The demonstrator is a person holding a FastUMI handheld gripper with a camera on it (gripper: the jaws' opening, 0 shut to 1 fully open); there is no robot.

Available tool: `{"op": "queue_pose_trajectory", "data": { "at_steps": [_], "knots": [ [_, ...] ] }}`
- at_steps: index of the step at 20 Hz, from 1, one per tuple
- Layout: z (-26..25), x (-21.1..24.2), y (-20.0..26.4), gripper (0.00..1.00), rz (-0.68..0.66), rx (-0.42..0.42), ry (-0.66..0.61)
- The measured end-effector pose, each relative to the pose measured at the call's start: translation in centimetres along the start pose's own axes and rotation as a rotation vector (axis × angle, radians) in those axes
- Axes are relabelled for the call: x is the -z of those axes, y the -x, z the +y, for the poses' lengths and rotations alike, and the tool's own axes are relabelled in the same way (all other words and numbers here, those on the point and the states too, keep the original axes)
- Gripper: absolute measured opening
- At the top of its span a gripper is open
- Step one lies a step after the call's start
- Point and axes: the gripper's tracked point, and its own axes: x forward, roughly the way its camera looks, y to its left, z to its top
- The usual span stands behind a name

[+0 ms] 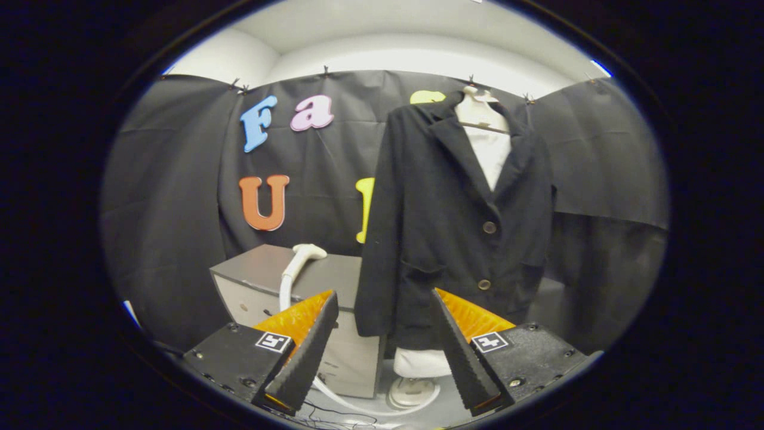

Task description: Iron the clothes twice with a garment steamer, once on the left side and once on the right side.

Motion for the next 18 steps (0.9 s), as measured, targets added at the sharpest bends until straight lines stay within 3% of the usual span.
{"op": "queue_pose_trajectory", "data": {
  "at_steps": [7, 12, 18],
  "knots": [
    [9.9, -2.6, -10.2, 0.95, 0.031, -0.158, 0.008],
    [17.2, -2.2, -18.4, 0.95, 0.122, -0.244, 0.013],
    [20.9, -0.4, -27.1, 0.95, 0.256, -0.23, 0.026]
  ]
}}
